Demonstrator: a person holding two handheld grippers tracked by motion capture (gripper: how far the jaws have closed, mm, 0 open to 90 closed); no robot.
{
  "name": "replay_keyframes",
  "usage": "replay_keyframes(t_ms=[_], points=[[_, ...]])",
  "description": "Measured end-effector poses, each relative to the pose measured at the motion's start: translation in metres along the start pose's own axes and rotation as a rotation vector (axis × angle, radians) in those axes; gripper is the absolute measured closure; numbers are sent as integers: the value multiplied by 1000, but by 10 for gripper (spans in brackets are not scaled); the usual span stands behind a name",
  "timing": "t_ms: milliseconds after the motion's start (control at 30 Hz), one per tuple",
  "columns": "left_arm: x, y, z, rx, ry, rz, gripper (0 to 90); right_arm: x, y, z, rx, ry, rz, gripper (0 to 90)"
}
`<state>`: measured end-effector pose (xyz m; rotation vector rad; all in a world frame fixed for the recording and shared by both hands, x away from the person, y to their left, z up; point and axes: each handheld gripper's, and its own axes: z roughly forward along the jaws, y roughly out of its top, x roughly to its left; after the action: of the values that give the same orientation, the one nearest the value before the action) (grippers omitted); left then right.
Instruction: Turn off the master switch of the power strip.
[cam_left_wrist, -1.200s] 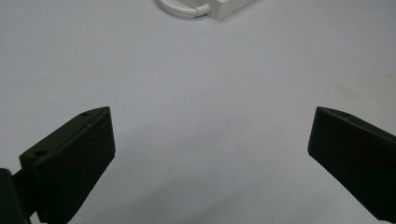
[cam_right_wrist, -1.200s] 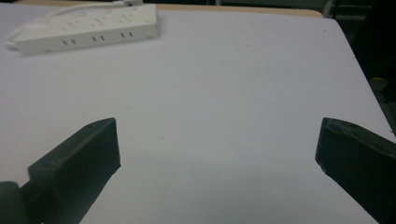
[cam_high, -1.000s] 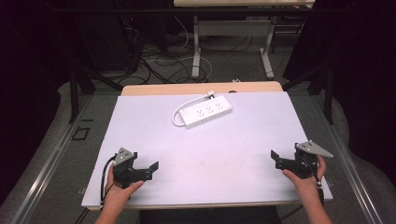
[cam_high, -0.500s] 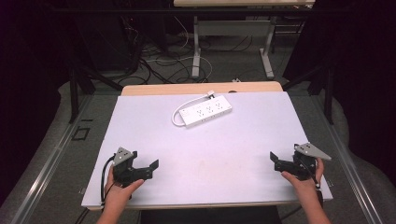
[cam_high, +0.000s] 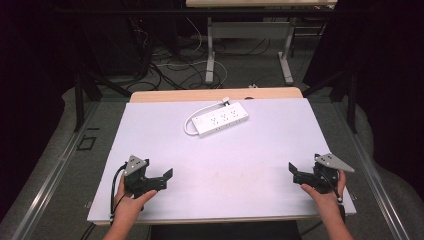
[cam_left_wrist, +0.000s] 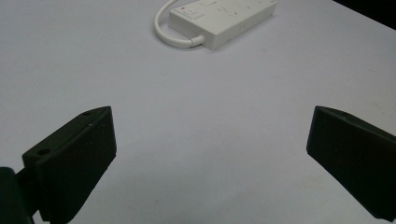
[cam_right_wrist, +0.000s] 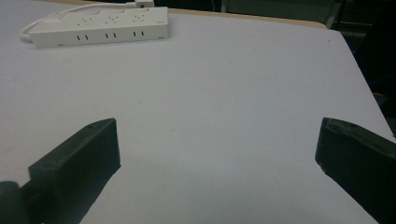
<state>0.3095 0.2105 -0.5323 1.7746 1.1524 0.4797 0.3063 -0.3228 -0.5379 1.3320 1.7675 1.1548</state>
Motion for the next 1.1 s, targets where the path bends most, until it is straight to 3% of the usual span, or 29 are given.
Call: replay_keyframes(t_ms=[300, 467, 633, 733, 967, 1100], points=[[-2, 12, -1, 1, 0, 0, 17, -1, 0, -2, -1, -12, 3, 0], [-2, 22, -1, -7, 12, 33, 34, 0, 0, -2, -2, -12, 6, 0], [-6, 32, -1, -10, -5, 36, 35, 0, 0, -1, -11, -11, -8, 0], [-7, 38, -1, -13, 10, 65, 55, 0, 0, -2, -9, -12, -10, 0], [-9, 53, 1, -13, 8, 51, 74, 0, -1, -1, -9, -9, 6, 0], [-8, 62, 2, -9, 25, 63, 135, 0, -1, -1, 0, -10, 5, 0]])
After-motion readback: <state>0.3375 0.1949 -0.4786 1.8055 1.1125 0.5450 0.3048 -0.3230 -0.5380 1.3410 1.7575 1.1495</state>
